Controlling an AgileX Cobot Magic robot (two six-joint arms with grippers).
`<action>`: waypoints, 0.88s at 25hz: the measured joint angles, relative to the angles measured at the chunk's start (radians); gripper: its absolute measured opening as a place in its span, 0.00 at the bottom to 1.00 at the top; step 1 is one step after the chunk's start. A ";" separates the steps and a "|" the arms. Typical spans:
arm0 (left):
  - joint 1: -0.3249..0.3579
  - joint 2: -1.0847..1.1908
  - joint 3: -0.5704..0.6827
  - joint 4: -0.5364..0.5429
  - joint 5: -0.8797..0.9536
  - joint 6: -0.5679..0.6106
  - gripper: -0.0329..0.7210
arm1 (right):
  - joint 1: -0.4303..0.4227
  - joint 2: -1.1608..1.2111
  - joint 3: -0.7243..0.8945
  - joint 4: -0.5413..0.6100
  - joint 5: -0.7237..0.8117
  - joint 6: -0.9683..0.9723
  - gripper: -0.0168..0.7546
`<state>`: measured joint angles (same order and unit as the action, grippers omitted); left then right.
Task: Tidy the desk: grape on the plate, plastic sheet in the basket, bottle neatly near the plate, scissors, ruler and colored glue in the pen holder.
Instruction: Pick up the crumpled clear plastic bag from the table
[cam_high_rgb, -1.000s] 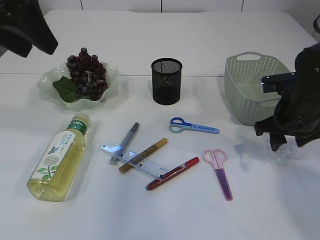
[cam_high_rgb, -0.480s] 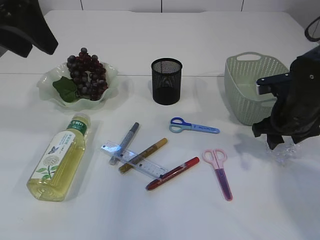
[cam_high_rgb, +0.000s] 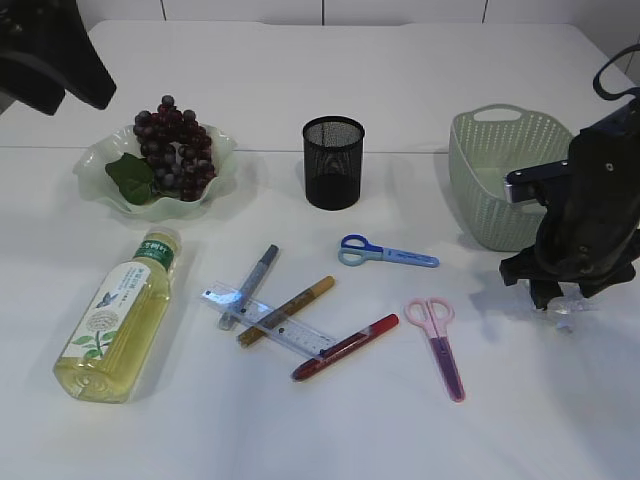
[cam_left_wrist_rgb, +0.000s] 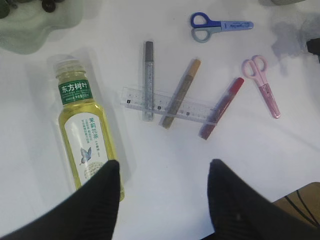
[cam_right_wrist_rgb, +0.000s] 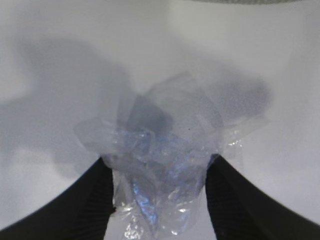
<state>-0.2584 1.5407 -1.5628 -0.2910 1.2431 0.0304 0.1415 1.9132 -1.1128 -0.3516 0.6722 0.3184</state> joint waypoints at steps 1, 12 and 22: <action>0.000 0.000 0.000 -0.002 0.000 0.000 0.59 | 0.000 0.000 0.000 0.000 0.000 0.000 0.62; 0.000 0.000 0.000 -0.039 0.000 0.000 0.58 | 0.000 0.007 -0.002 0.000 -0.002 0.000 0.46; 0.000 0.000 0.000 -0.043 0.000 0.000 0.58 | 0.000 0.009 -0.007 0.000 0.032 0.000 0.06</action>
<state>-0.2584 1.5407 -1.5628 -0.3342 1.2431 0.0304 0.1415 1.9227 -1.1198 -0.3516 0.7038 0.3184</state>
